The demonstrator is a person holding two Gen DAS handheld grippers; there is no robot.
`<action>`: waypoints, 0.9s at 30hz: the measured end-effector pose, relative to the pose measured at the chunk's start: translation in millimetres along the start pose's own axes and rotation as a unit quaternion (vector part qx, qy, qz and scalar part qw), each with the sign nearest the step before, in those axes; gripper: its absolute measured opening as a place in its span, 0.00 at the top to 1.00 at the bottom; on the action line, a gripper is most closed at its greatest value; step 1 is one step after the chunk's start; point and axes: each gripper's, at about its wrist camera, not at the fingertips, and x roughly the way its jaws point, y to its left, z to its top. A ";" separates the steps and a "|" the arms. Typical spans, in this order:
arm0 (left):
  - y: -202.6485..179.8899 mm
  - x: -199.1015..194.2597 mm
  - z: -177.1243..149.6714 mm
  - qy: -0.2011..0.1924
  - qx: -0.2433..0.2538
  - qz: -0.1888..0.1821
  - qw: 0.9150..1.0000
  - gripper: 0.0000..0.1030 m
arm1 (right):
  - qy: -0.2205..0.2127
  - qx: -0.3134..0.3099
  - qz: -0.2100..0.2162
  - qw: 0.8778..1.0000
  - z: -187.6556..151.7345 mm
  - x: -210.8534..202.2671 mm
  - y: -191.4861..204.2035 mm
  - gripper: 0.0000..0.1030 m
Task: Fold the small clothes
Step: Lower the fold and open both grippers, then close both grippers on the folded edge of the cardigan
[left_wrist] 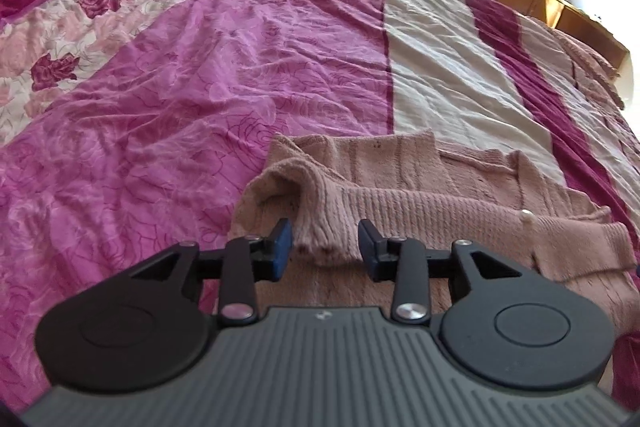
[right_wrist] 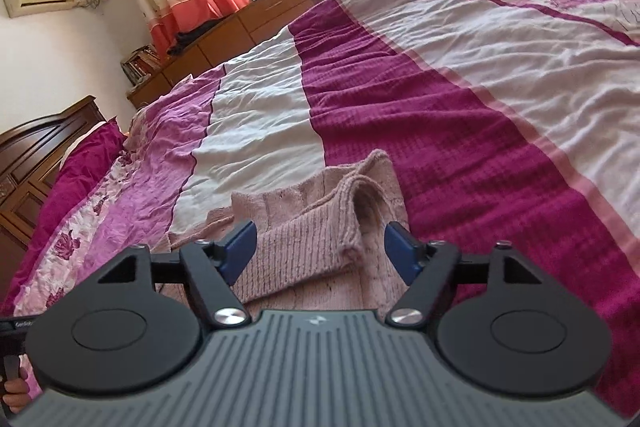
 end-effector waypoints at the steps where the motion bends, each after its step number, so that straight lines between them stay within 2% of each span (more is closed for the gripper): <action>1: -0.3 -1.9 -1.4 0.000 0.003 -0.002 1.000 0.59 | 0.001 0.001 0.001 1.000 -0.3 -0.8 0.1 0.25; 2: -0.3 -2.9 -2.5 0.000 0.004 -0.003 1.000 0.57 | 0.002 0.001 0.001 1.000 -0.1 -0.9 0.6 0.25; 16: -0.5 18.2 -5.3 0.015 0.002 -0.006 1.000 0.57 | 0.038 -0.013 0.000 0.999 4.4 31.8 -0.7 0.27; 18: -0.3 21.1 -3.9 0.012 0.001 -0.012 1.000 0.57 | 0.038 -0.022 -0.003 0.999 5.5 34.9 0.2 0.32; 19: -0.1 22.6 -3.2 0.010 0.002 -0.015 1.000 0.59 | 0.039 -0.025 -0.006 0.999 6.9 37.3 0.8 0.38; 21: 1.5 26.9 -0.4 0.007 -0.003 -0.033 0.999 0.87 | 0.048 -0.025 -0.005 0.999 9.7 42.5 0.3 0.61; 22: 3.3 29.3 2.1 0.011 -0.011 -0.044 0.999 0.87 | 0.058 -0.019 -0.001 0.998 12.1 46.1 -0.7 0.78; 23: 4.8 30.4 4.8 0.010 -0.022 -0.051 0.998 0.87 | 0.059 -0.011 0.002 0.998 13.9 47.5 -1.7 0.88; 27: 7.5 30.4 20.6 -0.015 -0.038 -0.050 0.998 0.88 | 0.041 0.025 0.029 0.998 28.2 49.8 -5.9 0.91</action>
